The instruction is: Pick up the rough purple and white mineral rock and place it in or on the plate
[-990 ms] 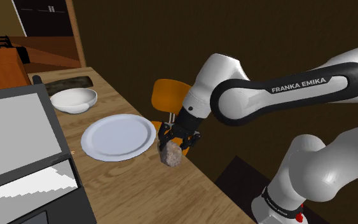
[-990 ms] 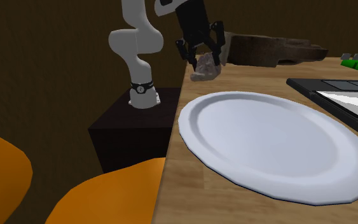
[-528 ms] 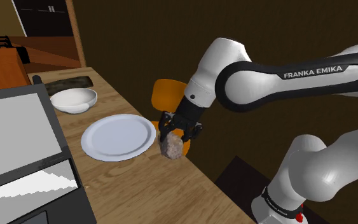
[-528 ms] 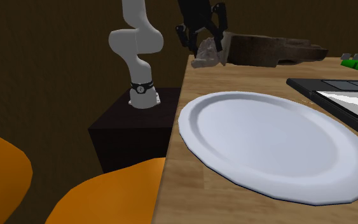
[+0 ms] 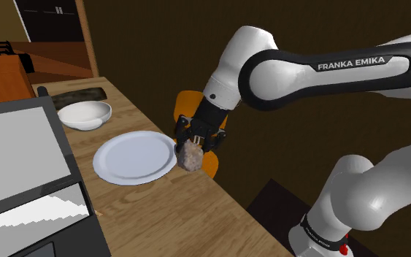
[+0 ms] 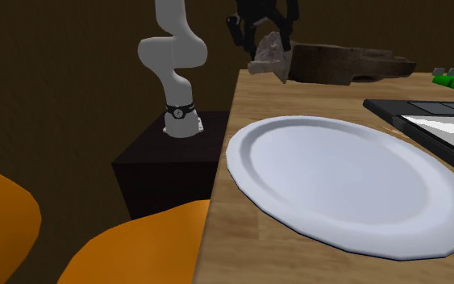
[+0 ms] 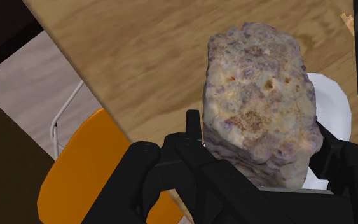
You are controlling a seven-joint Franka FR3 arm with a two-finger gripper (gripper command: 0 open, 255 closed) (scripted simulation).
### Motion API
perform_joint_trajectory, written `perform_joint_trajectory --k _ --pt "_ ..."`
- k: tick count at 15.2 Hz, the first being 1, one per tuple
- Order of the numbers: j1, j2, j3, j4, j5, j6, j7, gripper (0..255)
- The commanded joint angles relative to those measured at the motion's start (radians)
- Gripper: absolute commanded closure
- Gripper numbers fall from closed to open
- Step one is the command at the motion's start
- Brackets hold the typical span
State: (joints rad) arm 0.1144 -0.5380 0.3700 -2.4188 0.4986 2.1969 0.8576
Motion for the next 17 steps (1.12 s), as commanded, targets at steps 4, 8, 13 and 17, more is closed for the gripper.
perform_joint_trajectory --k 4,8,13,17 --pt "-0.053 0.212 0.020 0.181 -0.066 0.031 0.008 255" --pt "-0.082 0.377 0.039 0.343 -0.138 0.033 0.039 255" --pt "-0.092 0.588 0.050 0.576 -0.249 0.006 0.094 255" --pt "-0.084 0.662 0.049 0.625 -0.282 0.027 0.105 255"
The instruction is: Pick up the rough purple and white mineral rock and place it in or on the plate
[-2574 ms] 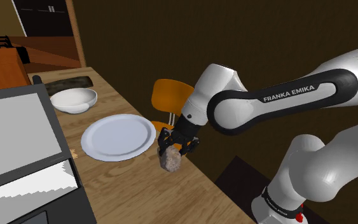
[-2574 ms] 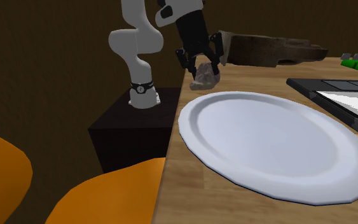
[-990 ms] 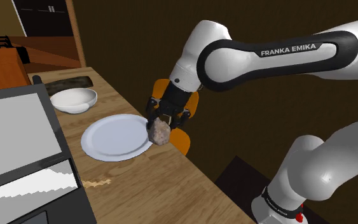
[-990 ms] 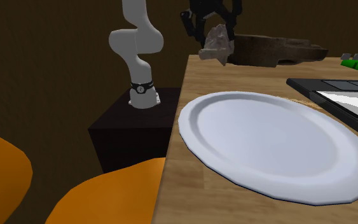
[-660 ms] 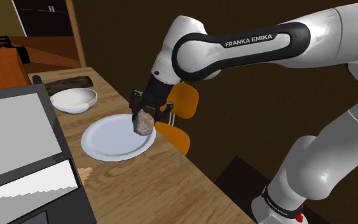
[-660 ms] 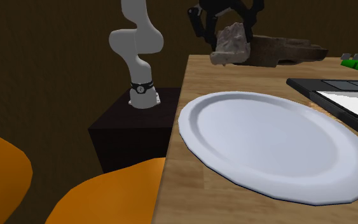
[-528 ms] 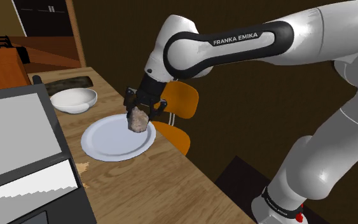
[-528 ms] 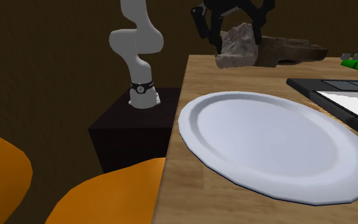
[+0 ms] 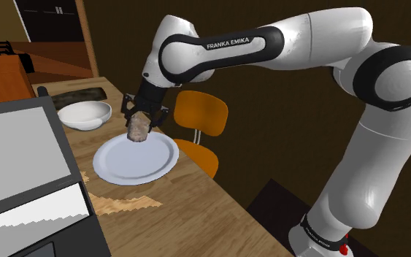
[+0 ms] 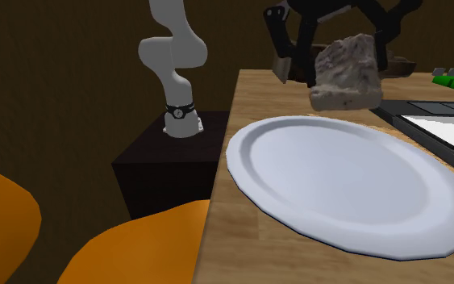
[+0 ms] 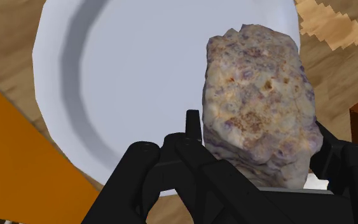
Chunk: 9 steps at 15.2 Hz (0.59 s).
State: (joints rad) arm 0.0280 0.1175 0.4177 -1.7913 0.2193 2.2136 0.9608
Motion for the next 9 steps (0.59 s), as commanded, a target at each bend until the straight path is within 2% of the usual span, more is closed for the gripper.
perform_joint_trajectory --k 1,9 --pt "0.002 0.009 0.001 -0.013 -0.002 0.023 -0.001 255" --pt "0.006 0.036 0.003 -0.089 0.002 0.123 -0.020 255"
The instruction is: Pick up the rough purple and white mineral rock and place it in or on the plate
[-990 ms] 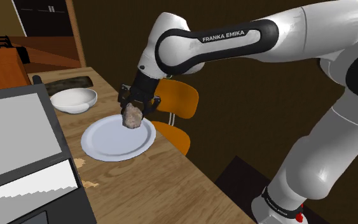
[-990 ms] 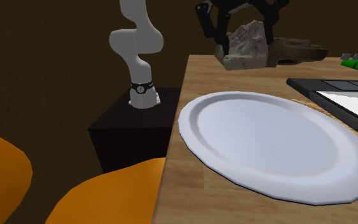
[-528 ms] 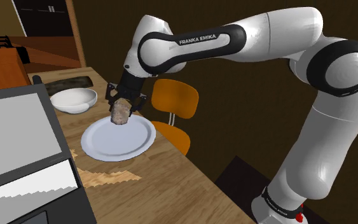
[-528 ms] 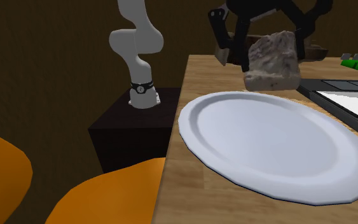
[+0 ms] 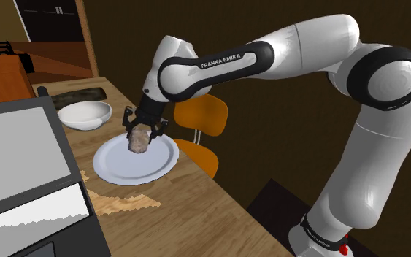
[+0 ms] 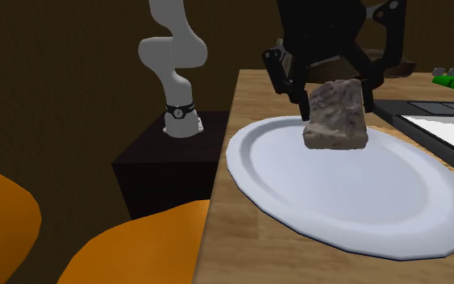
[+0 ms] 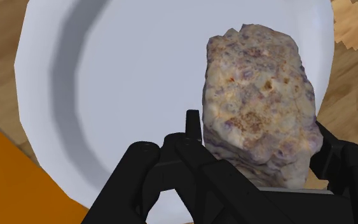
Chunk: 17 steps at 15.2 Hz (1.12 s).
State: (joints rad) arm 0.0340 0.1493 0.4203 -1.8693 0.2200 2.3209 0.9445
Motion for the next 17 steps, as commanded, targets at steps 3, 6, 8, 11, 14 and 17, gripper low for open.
perform_joint_trajectory --k 3,6,8,11,14,17 --pt "0.002 0.018 0.000 -0.036 0.001 0.052 -0.011 255" --pt "0.002 0.023 0.000 -0.044 0.001 0.065 -0.013 255" --pt "0.002 0.023 0.000 -0.044 0.001 0.065 -0.013 255" --pt "0.002 0.023 0.000 -0.044 0.001 0.065 -0.013 255" --pt "0.002 0.023 0.000 -0.044 0.001 0.065 -0.013 0" --pt "0.002 0.023 0.000 -0.044 0.001 0.065 -0.013 0"
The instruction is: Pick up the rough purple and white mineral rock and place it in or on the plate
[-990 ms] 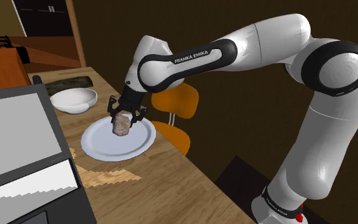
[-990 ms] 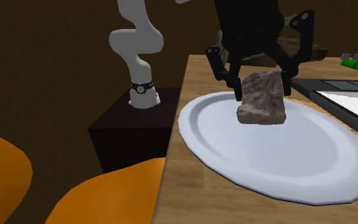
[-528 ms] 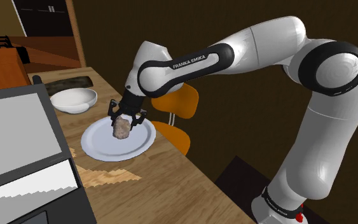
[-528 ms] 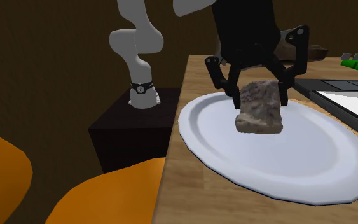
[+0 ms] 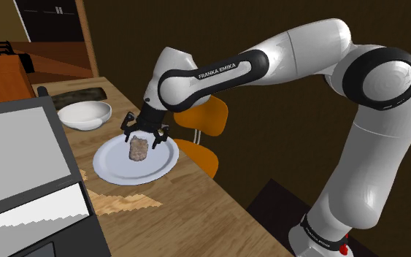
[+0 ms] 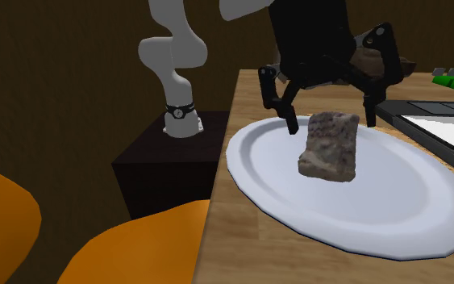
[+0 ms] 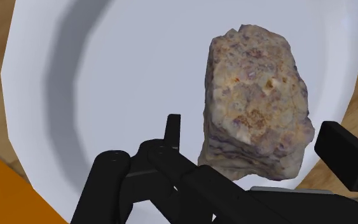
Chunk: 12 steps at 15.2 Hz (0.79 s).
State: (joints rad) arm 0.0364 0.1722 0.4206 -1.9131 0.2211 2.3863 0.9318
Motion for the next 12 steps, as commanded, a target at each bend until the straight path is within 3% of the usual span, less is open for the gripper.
perform_joint_trajectory --k 1,5,12 --pt "0.000 0.000 0.000 0.000 0.000 0.000 0.000 0" --pt "-0.027 -0.088 -0.006 0.017 0.036 -0.105 -0.023 0" --pt "-0.026 -0.088 -0.006 0.017 0.036 -0.105 -0.023 0"
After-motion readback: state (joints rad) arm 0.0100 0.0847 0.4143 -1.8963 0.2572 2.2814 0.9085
